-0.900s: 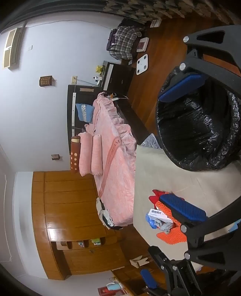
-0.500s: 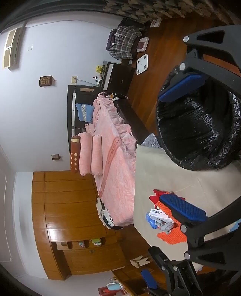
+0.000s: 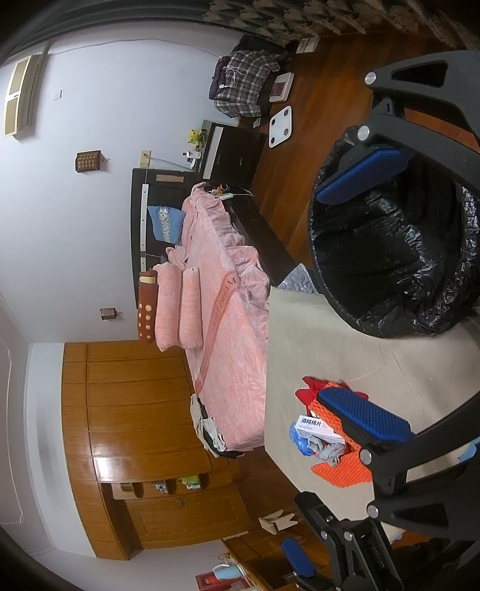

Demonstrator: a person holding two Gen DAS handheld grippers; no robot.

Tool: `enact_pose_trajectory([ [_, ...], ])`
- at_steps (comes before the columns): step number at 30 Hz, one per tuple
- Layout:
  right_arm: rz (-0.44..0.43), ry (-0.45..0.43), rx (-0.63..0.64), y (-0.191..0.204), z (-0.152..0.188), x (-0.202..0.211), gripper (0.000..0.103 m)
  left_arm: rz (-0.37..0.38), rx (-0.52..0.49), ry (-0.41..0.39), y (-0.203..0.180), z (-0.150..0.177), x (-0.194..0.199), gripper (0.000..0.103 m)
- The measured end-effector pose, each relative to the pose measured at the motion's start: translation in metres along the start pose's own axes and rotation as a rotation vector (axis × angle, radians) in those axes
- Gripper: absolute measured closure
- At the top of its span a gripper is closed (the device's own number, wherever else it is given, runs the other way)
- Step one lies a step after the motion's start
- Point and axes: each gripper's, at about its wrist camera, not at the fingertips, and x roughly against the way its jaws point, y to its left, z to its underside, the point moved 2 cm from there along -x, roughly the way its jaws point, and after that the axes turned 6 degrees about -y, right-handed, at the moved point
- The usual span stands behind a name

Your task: Collect trash

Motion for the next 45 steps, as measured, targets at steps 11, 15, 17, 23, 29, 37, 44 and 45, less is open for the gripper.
enact_pose_trajectory([
  [11, 0.0, 0.001, -0.003, -0.0015, -0.0004, -0.0004, 0.006, -0.001, 0.002, 0.003, 0.0006, 0.0, -0.0009, 0.005],
  [15, 0.0, 0.0, -0.003, -0.0011, -0.0006, -0.0005, 0.006, -0.001, 0.002, 0.003, 0.0003, -0.0002, -0.0006, 0.005],
  [17, -0.001, 0.002, -0.004, -0.002, -0.0006, -0.0004, 0.006, -0.001, 0.002, 0.003, 0.0004, -0.0001, -0.0008, 0.005],
  [23, -0.001, 0.002, -0.005, -0.0019, -0.0006, -0.0006, 0.006, -0.001, 0.002, 0.005, 0.0003, -0.0002, -0.0009, 0.005],
  [29, -0.001, 0.002, -0.005, -0.0003, 0.0023, -0.0016, 0.006, -0.002, 0.001, 0.005, 0.0002, -0.0002, -0.001, 0.005],
  [37, -0.001, 0.002, -0.005, 0.0002, 0.0025, -0.0021, 0.006, -0.001, 0.002, 0.006, 0.0002, 0.0001, -0.0015, 0.005],
  [44, -0.003, 0.003, -0.006, -0.0003, 0.0021, -0.0017, 0.006, -0.002, 0.0, 0.006, -0.0001, -0.0003, -0.0012, 0.005],
  [45, -0.002, 0.002, -0.006, -0.0008, 0.002, -0.0016, 0.006, -0.002, 0.0, 0.007, -0.0002, -0.0004, -0.001, 0.005],
])
